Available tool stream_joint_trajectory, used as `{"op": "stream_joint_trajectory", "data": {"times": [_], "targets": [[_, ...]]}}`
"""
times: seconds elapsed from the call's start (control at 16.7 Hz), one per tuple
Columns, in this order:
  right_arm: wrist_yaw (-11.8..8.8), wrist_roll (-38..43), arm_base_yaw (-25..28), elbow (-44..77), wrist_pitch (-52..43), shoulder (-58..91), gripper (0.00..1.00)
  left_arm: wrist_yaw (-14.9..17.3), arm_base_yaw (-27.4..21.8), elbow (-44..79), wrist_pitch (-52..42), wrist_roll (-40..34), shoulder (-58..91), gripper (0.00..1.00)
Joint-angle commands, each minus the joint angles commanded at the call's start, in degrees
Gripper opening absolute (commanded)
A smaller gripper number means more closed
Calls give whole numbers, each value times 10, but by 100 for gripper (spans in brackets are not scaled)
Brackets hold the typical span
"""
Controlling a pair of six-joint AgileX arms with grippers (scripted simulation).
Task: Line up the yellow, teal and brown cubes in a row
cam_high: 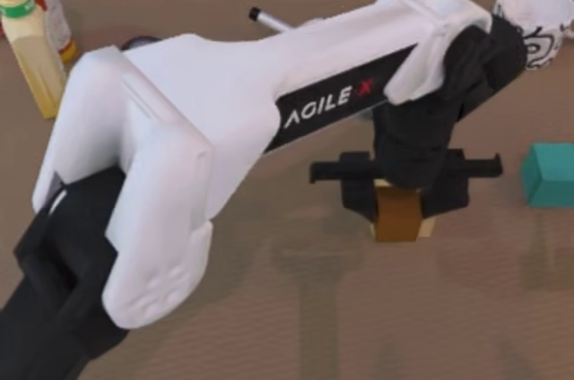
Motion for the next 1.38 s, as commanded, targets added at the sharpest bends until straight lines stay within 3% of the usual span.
{"op": "stream_joint_trajectory", "data": {"times": [0.3,0.54,1.32,1.38], "targets": [[0,0,0,0,0,0,100,0,0,-89,99,-2,10,0],[0,0,0,0,0,0,100,0,-1,-95,105,-2,12,0],[0,0,0,0,0,0,100,0,-1,-95,105,-2,12,98],[0,0,0,0,0,0,100,0,-1,-95,105,-2,12,100]]}}
